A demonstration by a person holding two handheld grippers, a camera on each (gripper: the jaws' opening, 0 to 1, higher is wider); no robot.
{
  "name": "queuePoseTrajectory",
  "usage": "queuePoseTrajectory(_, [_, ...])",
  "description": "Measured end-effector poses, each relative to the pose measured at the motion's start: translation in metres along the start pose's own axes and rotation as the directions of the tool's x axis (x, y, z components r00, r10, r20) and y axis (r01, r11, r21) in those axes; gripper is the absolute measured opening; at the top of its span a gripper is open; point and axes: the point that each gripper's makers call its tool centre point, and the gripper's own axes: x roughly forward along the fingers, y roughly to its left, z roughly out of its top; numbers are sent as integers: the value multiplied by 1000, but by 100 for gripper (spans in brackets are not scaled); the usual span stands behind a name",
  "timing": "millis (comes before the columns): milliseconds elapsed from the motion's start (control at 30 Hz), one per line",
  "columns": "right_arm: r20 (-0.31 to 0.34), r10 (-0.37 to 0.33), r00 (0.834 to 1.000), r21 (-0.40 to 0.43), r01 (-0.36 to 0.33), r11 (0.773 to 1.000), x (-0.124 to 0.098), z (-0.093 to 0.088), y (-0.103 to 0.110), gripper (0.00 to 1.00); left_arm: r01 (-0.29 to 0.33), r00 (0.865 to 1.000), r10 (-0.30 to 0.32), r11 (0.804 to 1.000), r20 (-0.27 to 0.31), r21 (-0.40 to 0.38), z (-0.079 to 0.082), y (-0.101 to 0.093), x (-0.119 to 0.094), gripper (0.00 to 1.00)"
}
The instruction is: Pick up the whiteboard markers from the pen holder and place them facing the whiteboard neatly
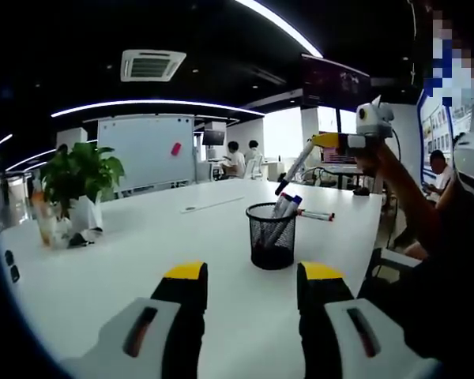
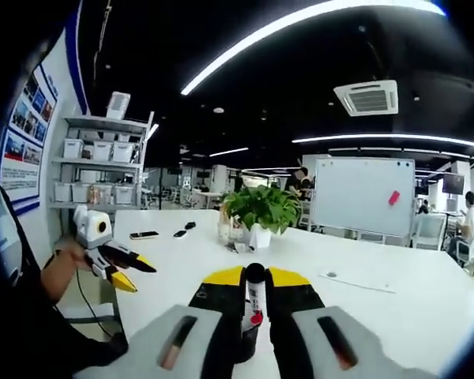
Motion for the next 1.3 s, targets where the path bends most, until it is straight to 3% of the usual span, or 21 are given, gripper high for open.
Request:
queuePoseTrajectory(800, [-52,-76,996,22,77,997,-20,-28,-26,13,-6,1000,6,1000,0,1,-1,2,-2,47])
queuePoseTrajectory(1300, [-62,-134,989,19,135,991,-34,-36,-44,13,-9,1000,9,1000,8,-5,1,4,-3,47])
